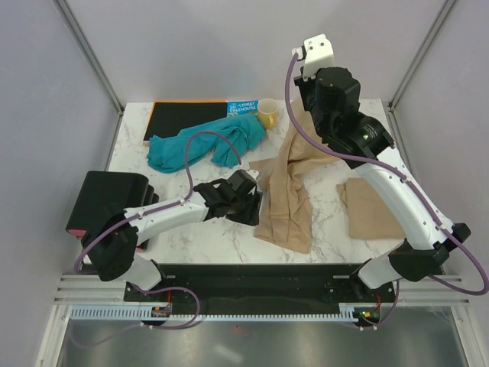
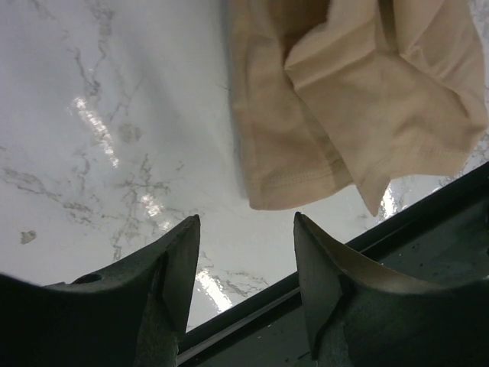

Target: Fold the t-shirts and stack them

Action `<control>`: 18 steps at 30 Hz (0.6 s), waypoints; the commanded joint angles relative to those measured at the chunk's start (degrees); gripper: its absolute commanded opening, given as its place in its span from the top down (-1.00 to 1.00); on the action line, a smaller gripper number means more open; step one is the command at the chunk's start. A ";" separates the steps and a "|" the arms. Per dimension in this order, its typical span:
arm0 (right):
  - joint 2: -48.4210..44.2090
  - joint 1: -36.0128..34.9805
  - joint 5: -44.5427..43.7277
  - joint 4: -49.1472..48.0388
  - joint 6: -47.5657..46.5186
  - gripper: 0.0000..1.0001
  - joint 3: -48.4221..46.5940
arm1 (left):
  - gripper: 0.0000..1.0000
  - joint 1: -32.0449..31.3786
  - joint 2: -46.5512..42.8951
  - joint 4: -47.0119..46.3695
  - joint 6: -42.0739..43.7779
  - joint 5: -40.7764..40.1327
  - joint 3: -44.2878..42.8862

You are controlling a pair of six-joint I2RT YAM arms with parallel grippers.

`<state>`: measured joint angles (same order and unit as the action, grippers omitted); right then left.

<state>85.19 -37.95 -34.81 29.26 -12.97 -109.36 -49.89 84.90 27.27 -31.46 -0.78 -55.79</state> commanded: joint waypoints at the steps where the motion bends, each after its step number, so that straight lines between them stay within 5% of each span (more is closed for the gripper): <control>1: 0.59 0.34 1.85 -2.71 1.72 1.00 0.38 | -0.19 -2.49 2.36 -2.04 0.35 2.09 -5.37; 18: 0.16 2.18 2.73 -2.98 1.37 1.00 0.73 | -0.18 -7.06 11.51 -0.37 1.05 6.75 -12.24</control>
<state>86.59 -36.14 -32.77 29.17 -12.21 -108.62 -56.27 95.92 26.92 -31.42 4.82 -66.06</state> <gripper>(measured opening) 0.010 0.595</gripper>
